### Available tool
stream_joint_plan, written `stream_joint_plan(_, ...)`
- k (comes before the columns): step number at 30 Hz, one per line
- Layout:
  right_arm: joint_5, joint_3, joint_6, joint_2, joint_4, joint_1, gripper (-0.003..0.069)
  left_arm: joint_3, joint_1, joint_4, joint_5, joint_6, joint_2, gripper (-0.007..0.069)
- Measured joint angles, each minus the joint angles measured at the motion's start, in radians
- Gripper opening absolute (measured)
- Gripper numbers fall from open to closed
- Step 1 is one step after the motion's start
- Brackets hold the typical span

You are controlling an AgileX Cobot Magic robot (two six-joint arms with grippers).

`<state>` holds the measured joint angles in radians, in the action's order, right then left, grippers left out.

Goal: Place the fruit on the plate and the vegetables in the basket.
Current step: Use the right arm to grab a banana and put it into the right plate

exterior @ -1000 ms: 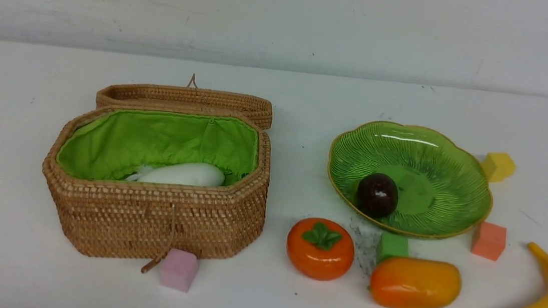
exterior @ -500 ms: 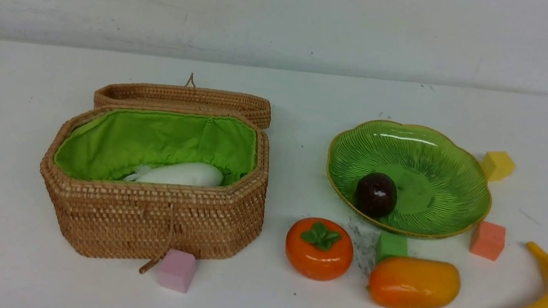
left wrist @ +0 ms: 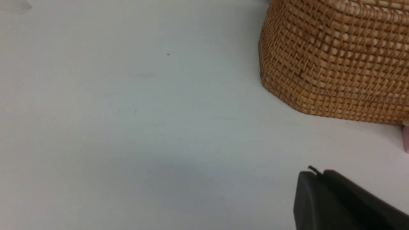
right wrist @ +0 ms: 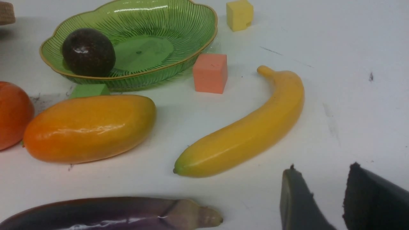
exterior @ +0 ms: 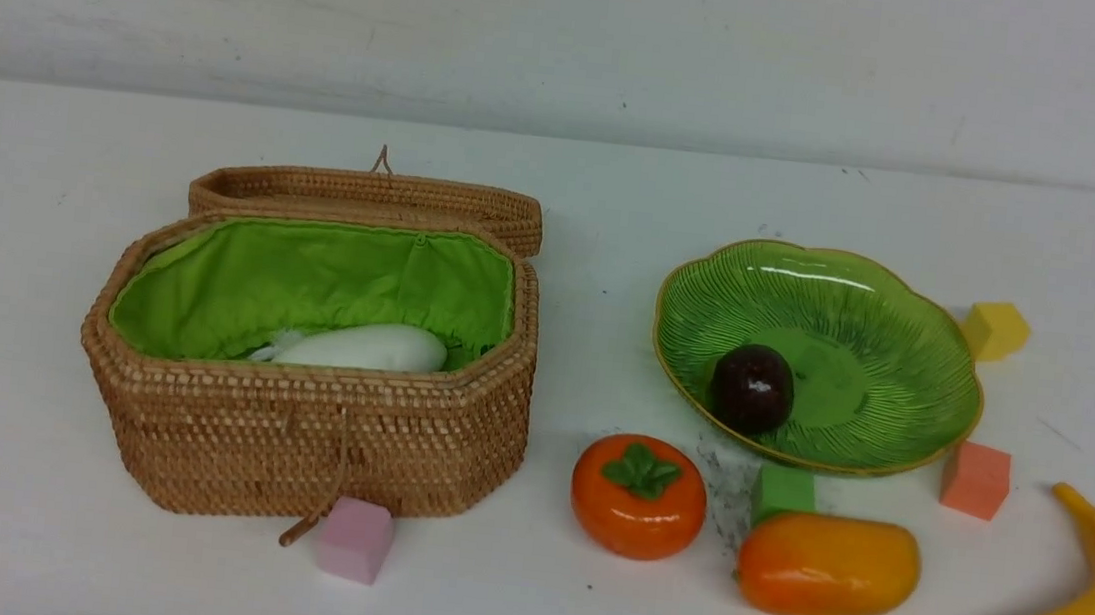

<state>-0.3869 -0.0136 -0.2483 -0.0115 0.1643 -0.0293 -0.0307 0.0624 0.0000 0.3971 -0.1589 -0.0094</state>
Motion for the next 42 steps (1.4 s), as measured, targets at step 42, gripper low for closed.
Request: stream_joint_plan(42, 0.443, -0.011, -0.016, 0.000, 0.003, 0.000, 0.0245, 0.000, 0.000, -0.007, -0.001, 0.000, 0.000, 0.0052)
